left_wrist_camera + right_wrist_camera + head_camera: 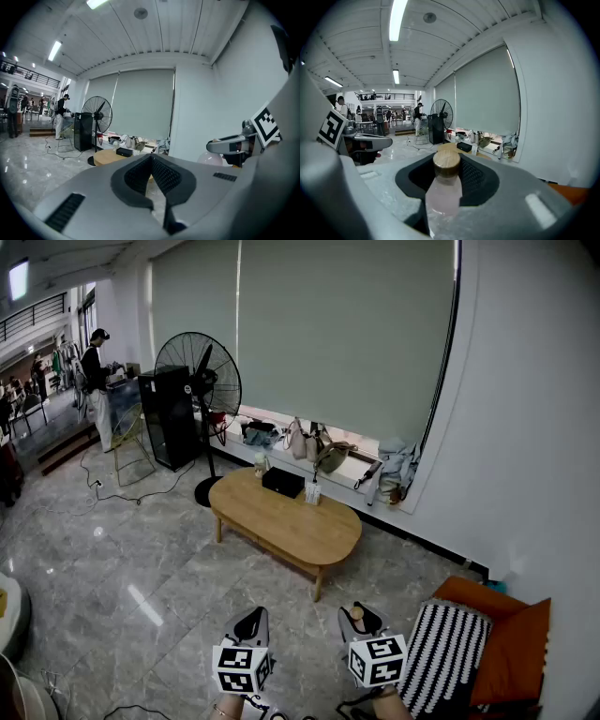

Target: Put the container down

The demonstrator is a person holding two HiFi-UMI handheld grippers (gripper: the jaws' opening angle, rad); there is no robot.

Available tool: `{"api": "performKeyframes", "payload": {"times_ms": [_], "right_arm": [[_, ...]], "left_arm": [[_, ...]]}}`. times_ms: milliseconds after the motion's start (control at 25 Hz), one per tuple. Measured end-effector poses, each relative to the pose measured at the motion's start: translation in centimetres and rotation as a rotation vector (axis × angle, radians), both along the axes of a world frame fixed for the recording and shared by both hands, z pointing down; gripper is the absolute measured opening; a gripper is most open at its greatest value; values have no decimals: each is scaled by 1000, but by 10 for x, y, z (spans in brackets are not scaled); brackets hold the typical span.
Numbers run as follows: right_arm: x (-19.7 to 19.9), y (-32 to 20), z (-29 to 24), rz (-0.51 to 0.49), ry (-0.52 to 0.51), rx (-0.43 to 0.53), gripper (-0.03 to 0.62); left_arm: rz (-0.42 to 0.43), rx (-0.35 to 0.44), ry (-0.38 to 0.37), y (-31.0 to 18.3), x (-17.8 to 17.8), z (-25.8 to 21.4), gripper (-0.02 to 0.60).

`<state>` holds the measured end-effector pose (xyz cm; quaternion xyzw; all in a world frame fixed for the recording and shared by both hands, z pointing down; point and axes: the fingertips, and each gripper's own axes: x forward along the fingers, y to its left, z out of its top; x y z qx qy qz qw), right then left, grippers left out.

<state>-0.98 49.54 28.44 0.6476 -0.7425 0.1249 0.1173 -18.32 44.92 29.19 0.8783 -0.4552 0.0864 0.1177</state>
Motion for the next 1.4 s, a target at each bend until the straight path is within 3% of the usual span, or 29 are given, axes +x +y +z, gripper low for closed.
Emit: {"api": "performKeyframes", "payload": {"times_ms": [360, 880, 1400], "right_arm": [[-15, -4, -1, 15, 17, -2, 137], [-35, -13, 11, 45, -49, -30, 137], [-16, -79, 26, 26, -37, -64, 137]], "left_arm": [[2, 3, 9, -10, -17, 0, -6], [5, -28, 22, -28, -40, 14, -6], [-33, -43, 34, -93, -28, 22, -6]]}}
